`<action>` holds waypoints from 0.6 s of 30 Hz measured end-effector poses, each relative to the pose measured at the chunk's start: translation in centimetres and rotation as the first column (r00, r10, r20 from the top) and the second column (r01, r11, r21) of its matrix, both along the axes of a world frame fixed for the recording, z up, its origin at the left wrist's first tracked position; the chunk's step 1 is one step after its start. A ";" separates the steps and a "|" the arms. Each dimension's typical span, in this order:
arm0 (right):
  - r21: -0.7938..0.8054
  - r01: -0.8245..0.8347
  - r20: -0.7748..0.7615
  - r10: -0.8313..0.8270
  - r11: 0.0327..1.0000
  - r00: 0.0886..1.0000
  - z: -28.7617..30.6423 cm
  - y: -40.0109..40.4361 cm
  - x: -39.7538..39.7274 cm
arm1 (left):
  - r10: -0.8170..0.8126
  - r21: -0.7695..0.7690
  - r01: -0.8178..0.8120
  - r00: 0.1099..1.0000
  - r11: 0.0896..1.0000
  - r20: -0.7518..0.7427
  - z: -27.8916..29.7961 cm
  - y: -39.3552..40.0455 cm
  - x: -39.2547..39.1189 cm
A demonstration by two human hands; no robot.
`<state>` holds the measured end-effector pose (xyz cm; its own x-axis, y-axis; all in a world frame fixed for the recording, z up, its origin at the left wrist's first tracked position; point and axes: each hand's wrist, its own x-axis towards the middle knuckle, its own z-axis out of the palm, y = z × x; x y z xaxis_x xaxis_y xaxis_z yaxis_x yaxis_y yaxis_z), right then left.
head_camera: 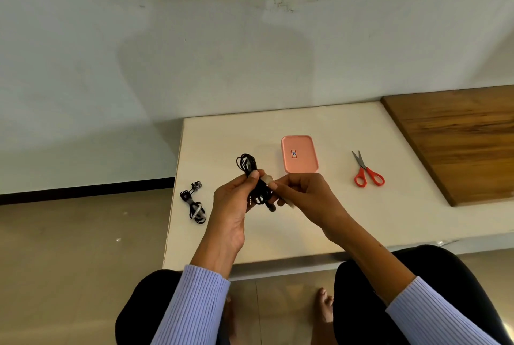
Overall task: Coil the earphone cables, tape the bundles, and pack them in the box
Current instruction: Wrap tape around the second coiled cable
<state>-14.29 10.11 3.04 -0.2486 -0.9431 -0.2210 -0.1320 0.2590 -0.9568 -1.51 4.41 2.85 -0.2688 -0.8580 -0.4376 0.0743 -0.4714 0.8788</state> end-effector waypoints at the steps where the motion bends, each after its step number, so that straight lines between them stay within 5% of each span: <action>1: 0.013 -0.036 -0.014 0.036 0.999 0.999 0.1 0.0 -0.1 | 0.017 0.015 -0.017 1.000 1.000 -0.005 0.0 -0.1 0.1; 10: 0.036 0.130 -0.041 -0.128 0.991 0.991 -0.2 0.3 0.3 | -0.002 -0.030 0.003 0.999 1.000 0.032 0.2 0.6 -0.7; 18: 0.027 -0.002 -0.014 0.003 1.000 1.000 0.0 0.1 -0.3 | 0.069 0.129 -0.060 0.995 0.990 -0.067 0.2 -0.5 -0.3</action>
<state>-14.62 10.21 3.03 -0.2496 -0.9374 -0.2427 -0.1459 0.2842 -0.9476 -1.85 3.89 3.04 -0.2493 -0.8134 -0.5256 0.1686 -0.5709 0.8035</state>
